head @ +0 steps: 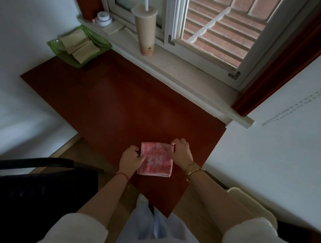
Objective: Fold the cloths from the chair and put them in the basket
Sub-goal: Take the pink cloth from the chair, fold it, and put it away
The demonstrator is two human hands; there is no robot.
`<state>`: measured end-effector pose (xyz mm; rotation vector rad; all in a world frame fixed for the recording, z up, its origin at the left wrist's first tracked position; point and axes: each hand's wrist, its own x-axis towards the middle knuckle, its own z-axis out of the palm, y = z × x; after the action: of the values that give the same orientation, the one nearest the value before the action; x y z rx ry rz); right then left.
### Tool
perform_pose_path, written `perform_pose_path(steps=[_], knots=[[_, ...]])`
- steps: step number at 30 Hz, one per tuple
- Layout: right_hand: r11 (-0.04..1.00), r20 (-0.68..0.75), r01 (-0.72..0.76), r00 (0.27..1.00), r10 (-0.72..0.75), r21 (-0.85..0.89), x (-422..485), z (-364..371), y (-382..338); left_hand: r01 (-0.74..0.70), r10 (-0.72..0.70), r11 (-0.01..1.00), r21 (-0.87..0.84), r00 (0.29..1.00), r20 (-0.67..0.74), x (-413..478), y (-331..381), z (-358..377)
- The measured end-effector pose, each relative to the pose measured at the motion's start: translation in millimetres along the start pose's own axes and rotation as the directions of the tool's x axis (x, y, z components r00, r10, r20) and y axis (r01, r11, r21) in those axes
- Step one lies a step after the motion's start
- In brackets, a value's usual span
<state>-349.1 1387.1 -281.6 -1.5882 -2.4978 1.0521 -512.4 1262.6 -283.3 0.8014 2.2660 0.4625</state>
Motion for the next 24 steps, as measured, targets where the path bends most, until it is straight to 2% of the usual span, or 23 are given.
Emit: perform_pose_path(steps=[2,4,6,9,14,20,24], knots=[[0.999,0.035,0.006,0.999,-0.004,-0.054,2.4,6.7,-2.7,0.044,-0.044,0.999,-0.017,0.999,0.0,2.1,5.1,5.4],[1.0,0.045,-0.012,0.999,0.013,-0.027,2.8,9.0,-5.0,0.095,-0.095,0.995,-0.042,0.995,0.01,3.6,8.0,10.1],[0.999,0.052,-0.002,0.999,-0.001,0.053,0.2,6.6,-7.1,0.118,-0.118,0.992,-0.044,0.993,0.016,3.8,9.3,12.1],[0.957,0.065,-0.03,0.998,0.012,0.288,-11.8,-1.3,-8.0,0.101,-0.101,0.988,-0.116,0.995,0.009,-0.4,9.9,11.8],[0.862,-0.052,-0.052,0.995,0.09,0.504,-45.4,-13.0,4.1,-0.048,0.049,0.944,-0.325,0.999,-0.007,-24.9,12.8,5.4],[0.734,-0.168,-0.077,0.952,0.255,0.674,-107.7,-24.3,29.8,-0.222,0.264,0.875,-0.43,0.964,0.04,-72.5,29.9,8.6],[0.478,-0.16,-0.059,0.9,0.405,0.876,-163.1,-32.3,51.0,-0.322,0.392,0.853,-0.41,0.915,0.097,-106.4,45.6,24.7]])
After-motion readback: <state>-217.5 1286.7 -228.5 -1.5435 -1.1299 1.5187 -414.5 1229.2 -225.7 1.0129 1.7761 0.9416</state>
